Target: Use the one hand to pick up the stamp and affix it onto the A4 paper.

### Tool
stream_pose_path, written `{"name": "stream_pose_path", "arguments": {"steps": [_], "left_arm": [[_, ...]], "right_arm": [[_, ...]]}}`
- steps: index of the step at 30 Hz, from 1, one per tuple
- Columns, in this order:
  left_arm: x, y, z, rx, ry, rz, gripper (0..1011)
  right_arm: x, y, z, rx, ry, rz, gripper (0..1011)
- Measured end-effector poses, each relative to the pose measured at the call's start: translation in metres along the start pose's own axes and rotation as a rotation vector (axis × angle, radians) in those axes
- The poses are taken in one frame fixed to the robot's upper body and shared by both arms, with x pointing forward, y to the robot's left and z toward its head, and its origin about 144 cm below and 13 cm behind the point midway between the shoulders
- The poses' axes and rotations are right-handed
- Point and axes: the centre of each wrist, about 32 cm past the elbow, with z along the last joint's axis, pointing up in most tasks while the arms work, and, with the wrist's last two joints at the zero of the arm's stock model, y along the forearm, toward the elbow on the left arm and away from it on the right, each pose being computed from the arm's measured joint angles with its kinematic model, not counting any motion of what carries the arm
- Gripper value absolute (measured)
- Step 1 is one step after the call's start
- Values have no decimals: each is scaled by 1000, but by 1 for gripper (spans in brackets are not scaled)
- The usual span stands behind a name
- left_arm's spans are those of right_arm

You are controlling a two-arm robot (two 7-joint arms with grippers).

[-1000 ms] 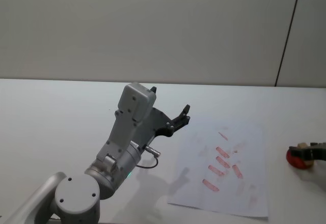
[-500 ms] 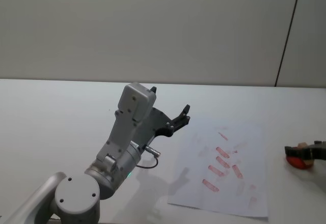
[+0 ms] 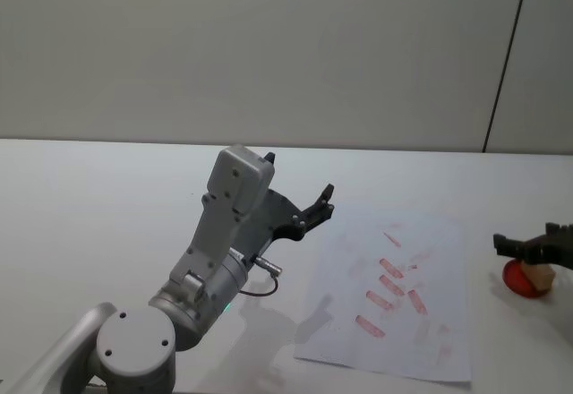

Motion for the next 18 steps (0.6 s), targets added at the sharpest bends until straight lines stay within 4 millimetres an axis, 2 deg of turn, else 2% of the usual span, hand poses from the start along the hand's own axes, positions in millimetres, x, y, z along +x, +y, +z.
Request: {"name": "stream_pose_path", "arguments": {"steps": [18], "left_arm": [[0, 0, 0, 0, 0, 0, 1002]], "right_arm": [[-11, -16, -2, 239, -45, 32, 1001]]}}
